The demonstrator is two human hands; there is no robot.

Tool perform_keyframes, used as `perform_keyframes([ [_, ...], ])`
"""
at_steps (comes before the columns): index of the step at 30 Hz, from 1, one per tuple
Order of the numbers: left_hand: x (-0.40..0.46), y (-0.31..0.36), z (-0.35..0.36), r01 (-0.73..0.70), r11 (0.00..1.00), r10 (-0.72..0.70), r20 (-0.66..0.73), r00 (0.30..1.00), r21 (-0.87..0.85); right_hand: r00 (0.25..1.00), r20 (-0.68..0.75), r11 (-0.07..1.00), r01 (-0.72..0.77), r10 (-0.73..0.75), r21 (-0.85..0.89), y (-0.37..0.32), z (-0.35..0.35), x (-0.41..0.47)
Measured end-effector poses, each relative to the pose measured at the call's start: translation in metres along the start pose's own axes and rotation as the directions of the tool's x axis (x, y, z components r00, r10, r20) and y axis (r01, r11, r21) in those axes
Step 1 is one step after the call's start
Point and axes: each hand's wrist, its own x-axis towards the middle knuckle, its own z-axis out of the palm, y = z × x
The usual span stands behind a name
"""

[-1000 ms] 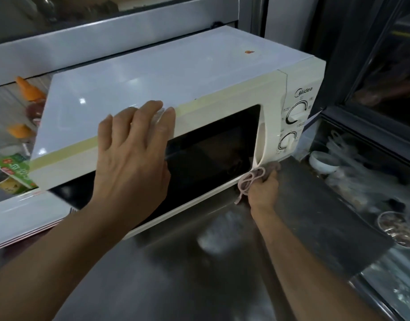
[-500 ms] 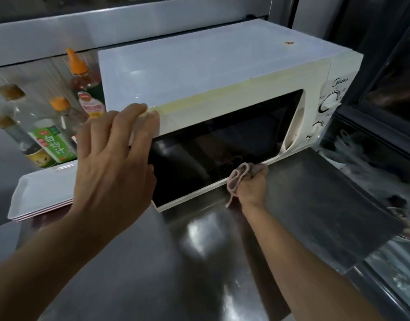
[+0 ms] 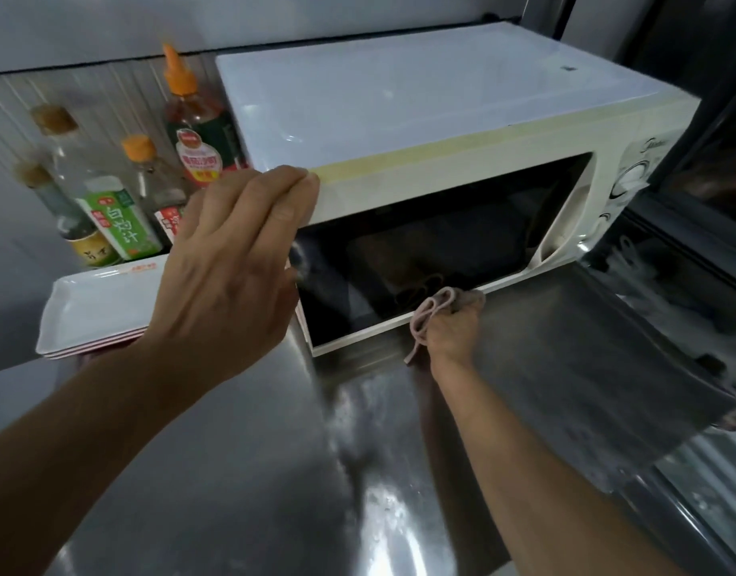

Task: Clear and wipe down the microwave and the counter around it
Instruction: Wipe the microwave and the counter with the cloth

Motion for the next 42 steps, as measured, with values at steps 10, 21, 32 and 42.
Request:
perform_keyframes([
  [10, -0.012, -0.031, -0.012, -0.139, 0.990, 0.142, 0.091, 0.986, -0.034, 1.000, 0.016, 1.000, 0.006, -0.006, 0.013, 0.036, 0.054, -0.067],
  [21, -0.050, -0.056, -0.039, -0.088, 0.996, 0.084, 0.144, 0.986, 0.025, 0.982, 0.109, 0.987, -0.147, 0.153, -0.061, 0.042, 0.093, -0.114],
  [32, -0.082, -0.060, -0.068, -0.013, 0.991, -0.032, 0.336, 0.941, 0.131, 0.926, 0.376, 0.885, 0.205, -0.036, -0.418, 0.028, 0.060, -0.157],
  [42, -0.120, -0.041, -0.130, 0.163, 0.957, -0.263, 0.474, 0.841, 0.241, 0.715, 0.659, 0.561, 0.653, -0.234, -0.509, -0.021, 0.010, -0.197],
])
